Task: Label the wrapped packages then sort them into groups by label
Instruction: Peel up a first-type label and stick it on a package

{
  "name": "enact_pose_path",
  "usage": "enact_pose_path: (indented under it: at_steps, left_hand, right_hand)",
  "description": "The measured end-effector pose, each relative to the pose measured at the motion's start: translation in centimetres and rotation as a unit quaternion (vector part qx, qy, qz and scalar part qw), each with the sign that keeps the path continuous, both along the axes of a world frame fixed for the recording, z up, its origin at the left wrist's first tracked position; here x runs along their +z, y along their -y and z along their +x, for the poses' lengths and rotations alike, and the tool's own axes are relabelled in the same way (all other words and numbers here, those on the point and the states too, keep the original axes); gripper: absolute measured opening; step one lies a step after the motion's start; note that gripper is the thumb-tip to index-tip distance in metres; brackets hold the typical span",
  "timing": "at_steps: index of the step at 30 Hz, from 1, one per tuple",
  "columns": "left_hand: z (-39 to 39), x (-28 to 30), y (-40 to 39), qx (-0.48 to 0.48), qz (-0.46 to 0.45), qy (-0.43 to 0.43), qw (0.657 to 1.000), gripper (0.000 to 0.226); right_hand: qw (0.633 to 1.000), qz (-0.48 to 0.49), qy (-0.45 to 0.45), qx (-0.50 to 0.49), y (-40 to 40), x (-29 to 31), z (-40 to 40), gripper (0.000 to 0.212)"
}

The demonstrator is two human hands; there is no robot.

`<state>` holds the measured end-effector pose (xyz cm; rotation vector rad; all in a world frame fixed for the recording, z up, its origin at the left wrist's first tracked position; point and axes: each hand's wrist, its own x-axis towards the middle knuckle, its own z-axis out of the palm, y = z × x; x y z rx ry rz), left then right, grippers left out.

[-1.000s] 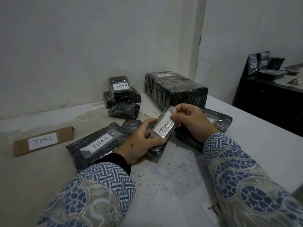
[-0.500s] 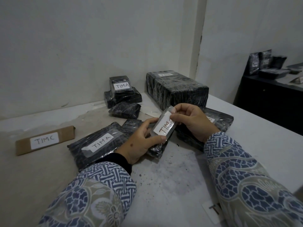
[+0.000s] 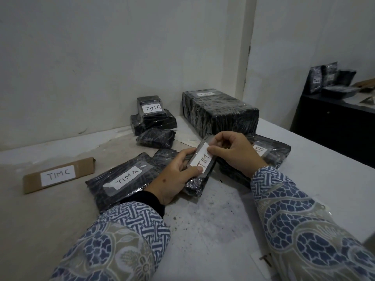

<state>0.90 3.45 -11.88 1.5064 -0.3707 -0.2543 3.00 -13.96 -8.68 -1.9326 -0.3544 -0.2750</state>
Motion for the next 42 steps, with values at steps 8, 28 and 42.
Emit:
enact_pose_path:
  at_steps: [8, 28, 42]
  left_hand:
    - [-0.2, 0.4, 0.0, 0.044, -0.042, 0.000, 0.998, 0.041]
    - [-0.8, 0.4, 0.0, 0.020, 0.056, 0.132, 0.989, 0.080]
    - [-0.4, 0.6, 0.8, 0.075, -0.121, -0.017, 0.990, 0.034]
  right_hand:
    - [0.994, 0.077, -0.017, -0.073, -0.2, -0.2, 0.3, 0.075]
    - [0.991, 0.116, 0.026, -0.065, -1.1, -0.2, 0.3, 0.046]
    - [0.997, 0.078, 0.003, 0.019, -0.8, -0.7, 0.5, 0.073]
